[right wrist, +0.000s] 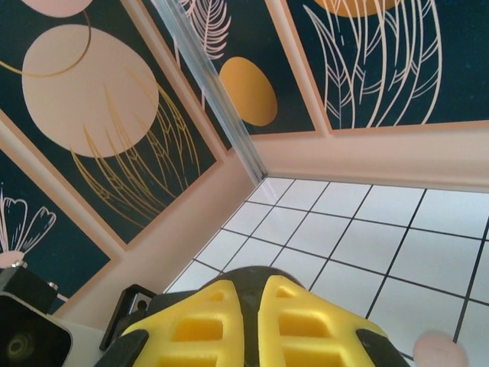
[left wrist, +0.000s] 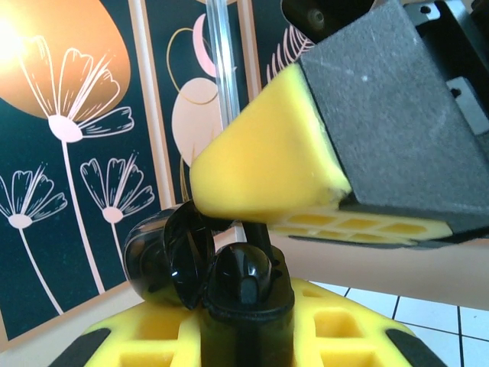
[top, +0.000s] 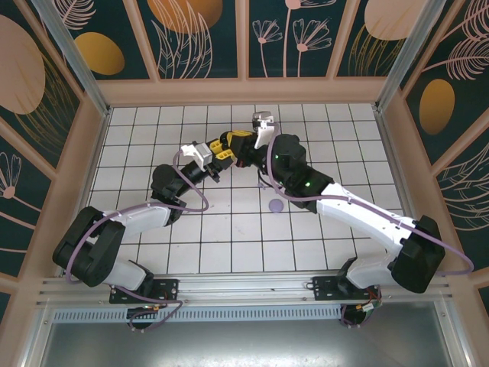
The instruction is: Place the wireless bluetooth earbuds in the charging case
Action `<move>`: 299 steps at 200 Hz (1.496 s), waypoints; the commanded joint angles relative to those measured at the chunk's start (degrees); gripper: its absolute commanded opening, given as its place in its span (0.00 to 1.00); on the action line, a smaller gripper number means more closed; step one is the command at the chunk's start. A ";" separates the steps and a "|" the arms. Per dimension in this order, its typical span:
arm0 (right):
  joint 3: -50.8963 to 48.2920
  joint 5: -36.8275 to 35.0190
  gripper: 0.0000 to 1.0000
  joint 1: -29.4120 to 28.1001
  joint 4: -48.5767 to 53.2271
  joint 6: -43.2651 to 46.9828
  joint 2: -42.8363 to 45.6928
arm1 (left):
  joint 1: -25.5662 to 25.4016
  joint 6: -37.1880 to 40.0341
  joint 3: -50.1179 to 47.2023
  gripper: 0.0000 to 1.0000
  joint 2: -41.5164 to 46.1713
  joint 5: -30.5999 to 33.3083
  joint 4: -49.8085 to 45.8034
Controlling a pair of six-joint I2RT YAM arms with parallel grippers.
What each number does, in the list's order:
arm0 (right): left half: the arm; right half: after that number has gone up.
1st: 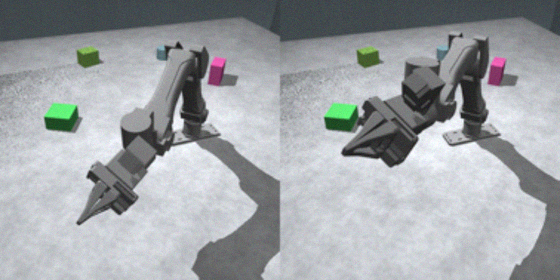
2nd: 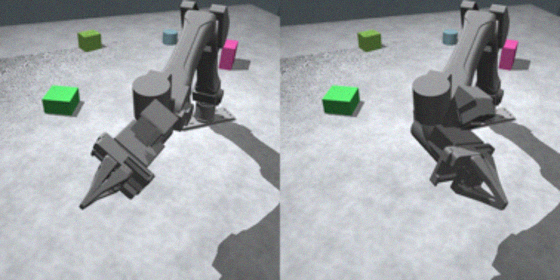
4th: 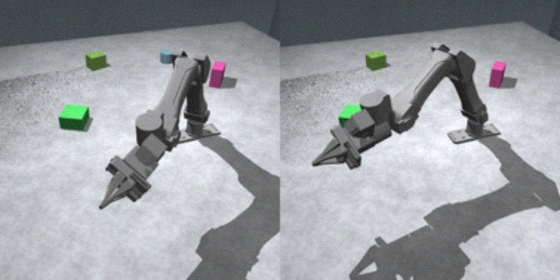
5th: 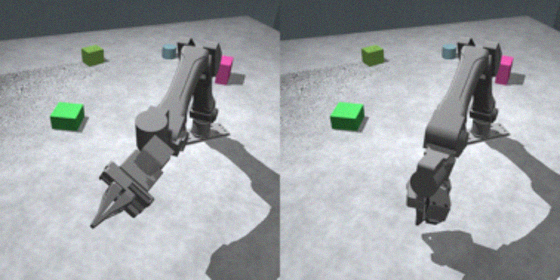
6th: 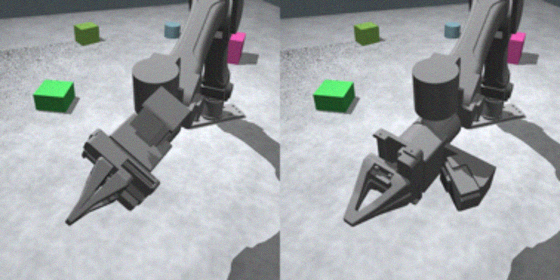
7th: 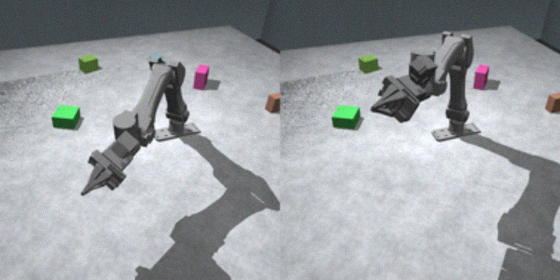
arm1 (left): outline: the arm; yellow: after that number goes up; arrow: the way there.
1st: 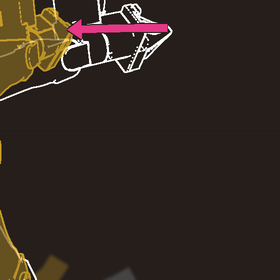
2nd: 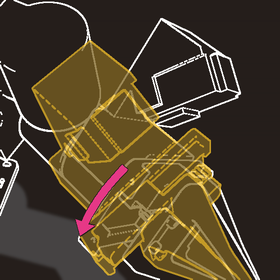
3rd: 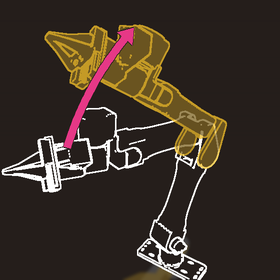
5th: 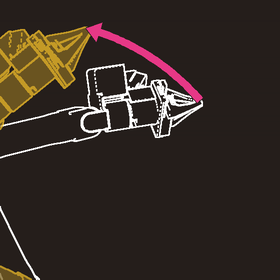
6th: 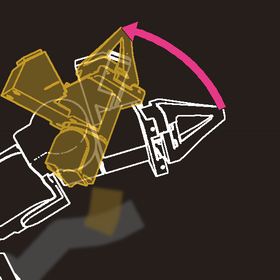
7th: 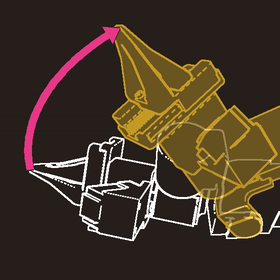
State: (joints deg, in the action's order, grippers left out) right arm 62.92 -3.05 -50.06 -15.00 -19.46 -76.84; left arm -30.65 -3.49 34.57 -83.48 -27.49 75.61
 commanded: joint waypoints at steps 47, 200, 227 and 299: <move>1.37 1.94 0.11 -0.92 5.70 2.22 -3.67 | -0.62 -0.35 2.96 0.00 0.96 -2.39 3.76; 9.92 5.44 0.61 6.27 11.22 -7.38 5.13 | -0.63 -2.06 1.54 0.00 -1.20 -2.22 4.36; 13.54 9.08 0.54 9.72 17.67 -7.67 2.17 | -0.63 -1.58 0.63 0.00 -1.50 -2.82 4.29; 34.02 17.04 0.09 12.47 41.07 -0.38 -15.88 | -0.63 1.77 -0.11 0.00 -1.95 -6.42 -1.77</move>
State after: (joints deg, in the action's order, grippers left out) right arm 90.74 9.82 -37.85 15.18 -23.24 -87.90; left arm -31.09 -3.36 34.92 -84.93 -31.57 74.74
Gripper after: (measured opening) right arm 0.101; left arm 0.236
